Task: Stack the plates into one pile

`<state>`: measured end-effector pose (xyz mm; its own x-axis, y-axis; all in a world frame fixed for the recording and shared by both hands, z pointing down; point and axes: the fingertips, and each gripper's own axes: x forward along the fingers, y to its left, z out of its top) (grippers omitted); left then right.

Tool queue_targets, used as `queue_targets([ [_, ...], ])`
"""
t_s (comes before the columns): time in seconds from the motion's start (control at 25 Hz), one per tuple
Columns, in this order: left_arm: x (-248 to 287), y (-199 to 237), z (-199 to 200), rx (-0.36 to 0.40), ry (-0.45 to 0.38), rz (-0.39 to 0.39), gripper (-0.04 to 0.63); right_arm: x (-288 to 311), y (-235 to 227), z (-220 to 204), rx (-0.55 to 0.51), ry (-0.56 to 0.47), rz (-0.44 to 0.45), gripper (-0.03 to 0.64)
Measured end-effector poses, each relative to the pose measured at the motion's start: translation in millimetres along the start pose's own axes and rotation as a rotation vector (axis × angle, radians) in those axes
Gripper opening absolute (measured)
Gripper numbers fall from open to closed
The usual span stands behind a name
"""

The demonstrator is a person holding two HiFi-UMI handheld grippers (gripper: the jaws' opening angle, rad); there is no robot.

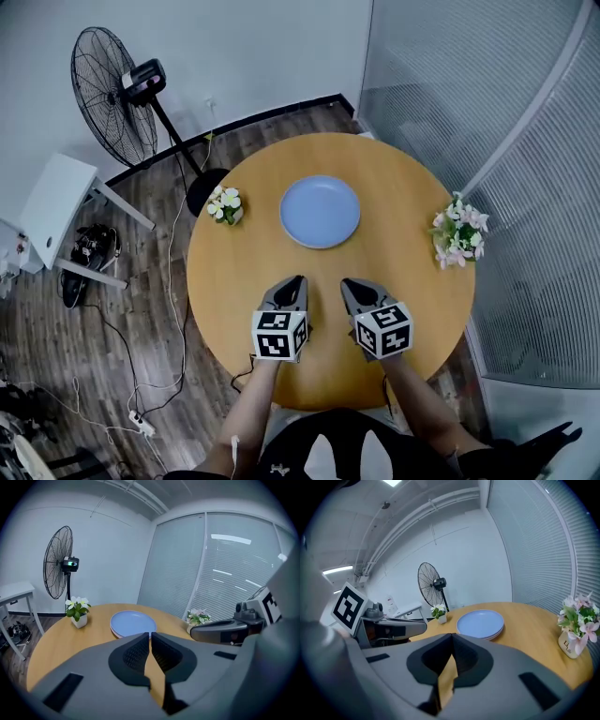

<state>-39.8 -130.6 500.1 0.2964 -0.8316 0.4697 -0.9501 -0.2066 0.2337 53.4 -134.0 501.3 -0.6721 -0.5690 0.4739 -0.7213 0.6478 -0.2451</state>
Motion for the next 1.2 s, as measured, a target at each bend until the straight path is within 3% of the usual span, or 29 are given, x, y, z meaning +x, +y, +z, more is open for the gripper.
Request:
queue_targets([
  [0.16,-20,-14,-4,0.016,-0.014,-0.026,0.031,-14,12,-4,-0.003,0.002,0.001,0.005],
  [0.36,-37,-34,0,0.147,-0.049,-0.046,0.028,-28,25,-4,-0.033,0.002,0.005,0.003],
  [0.76,-55,-51,3,0.122,-0.062,-0.103,0.028,-48,43,0,-0.059,-0.014,0.012,0.003],
  [1.2,-70,-61,2,0.162,-0.052,-0.130,0.028,-58,58,-3,-0.065,-0.008,0.025,0.003],
])
